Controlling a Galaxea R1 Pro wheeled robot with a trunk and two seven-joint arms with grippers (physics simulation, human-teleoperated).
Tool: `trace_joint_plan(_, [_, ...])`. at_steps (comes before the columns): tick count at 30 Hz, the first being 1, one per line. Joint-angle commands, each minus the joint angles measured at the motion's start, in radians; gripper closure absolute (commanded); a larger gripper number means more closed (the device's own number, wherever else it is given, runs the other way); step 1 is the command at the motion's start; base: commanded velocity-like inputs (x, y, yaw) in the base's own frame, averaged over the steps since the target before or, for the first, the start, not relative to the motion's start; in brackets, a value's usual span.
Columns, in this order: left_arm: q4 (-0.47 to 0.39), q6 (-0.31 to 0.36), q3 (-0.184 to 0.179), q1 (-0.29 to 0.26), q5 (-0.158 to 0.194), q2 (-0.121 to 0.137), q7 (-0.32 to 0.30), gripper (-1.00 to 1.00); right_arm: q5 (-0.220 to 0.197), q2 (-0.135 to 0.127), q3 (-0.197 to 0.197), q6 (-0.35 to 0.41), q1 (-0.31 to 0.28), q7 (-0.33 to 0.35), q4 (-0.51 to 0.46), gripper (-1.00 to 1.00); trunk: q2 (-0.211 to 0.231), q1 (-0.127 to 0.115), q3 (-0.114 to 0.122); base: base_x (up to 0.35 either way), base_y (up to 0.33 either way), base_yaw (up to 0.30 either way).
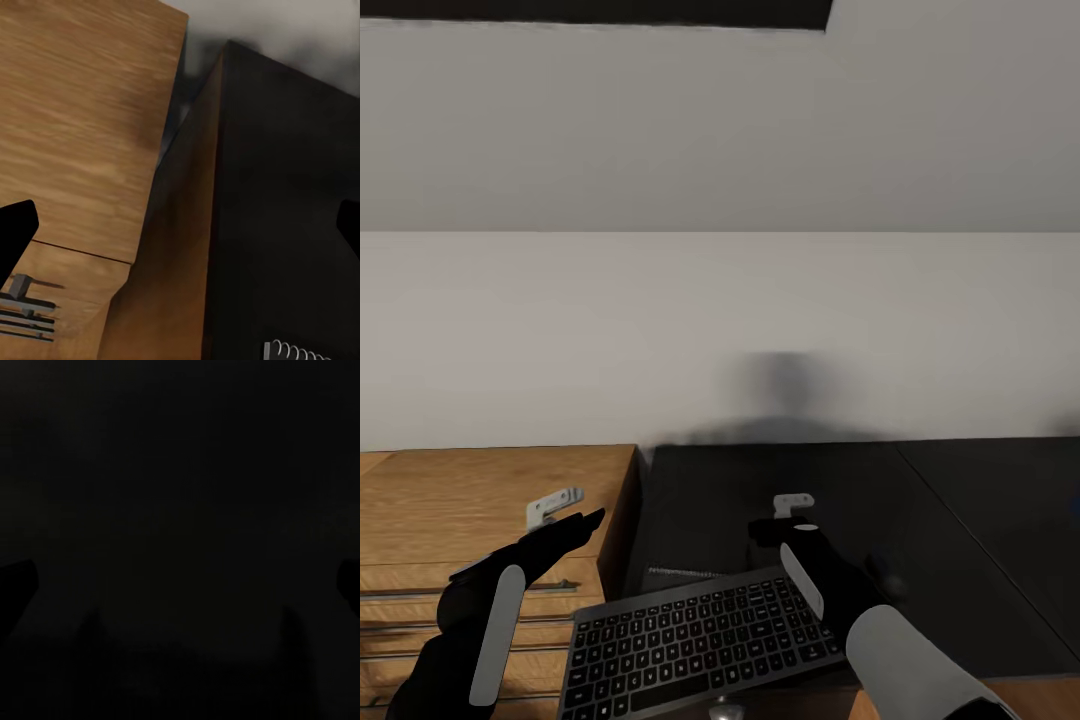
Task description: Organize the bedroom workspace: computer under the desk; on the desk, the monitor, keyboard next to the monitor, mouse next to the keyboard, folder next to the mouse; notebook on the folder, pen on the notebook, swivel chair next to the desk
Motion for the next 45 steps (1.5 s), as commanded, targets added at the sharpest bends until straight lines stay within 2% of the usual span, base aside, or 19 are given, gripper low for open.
trace_joint_plan(1, [-0.001, 0.005, 0.002, -0.001, 0.008, -0.001, 0.003, -1.00, -0.011, -0.003, 0.005, 0.004, -0.001, 0.000, 0.005, -1.00, -0.001, 0.000, -0.001, 0.008, 0.000, 0.000])
trace_joint_plan(11, [-0.001, 0.006, 0.001, -0.001, 0.008, -0.001, 0.003, -1.00, -0.014, -0.015, 0.001, 0.017, -0.002, 0.035, 0.046, -1.00, -0.001, 0.000, -0.001, 0.002, 0.000, 0.000])
trace_joint_plan(24, [-0.001, 0.003, 0.002, -0.001, 0.008, -0.001, 0.003, -1.00, -0.019, -0.017, -0.001, 0.108, -0.006, 0.033, 0.048, -1.00, -0.001, 0.000, -0.001, 0.000, 0.000, 0.000])
trace_joint_plan(45, [-0.001, 0.004, 0.001, -0.001, 0.008, -0.001, 0.003, -1.00, -0.019, -0.017, 0.000, 0.115, -0.007, 0.030, 0.048, -1.00, -0.001, 0.000, -0.001, -0.111, 0.000, 0.000])
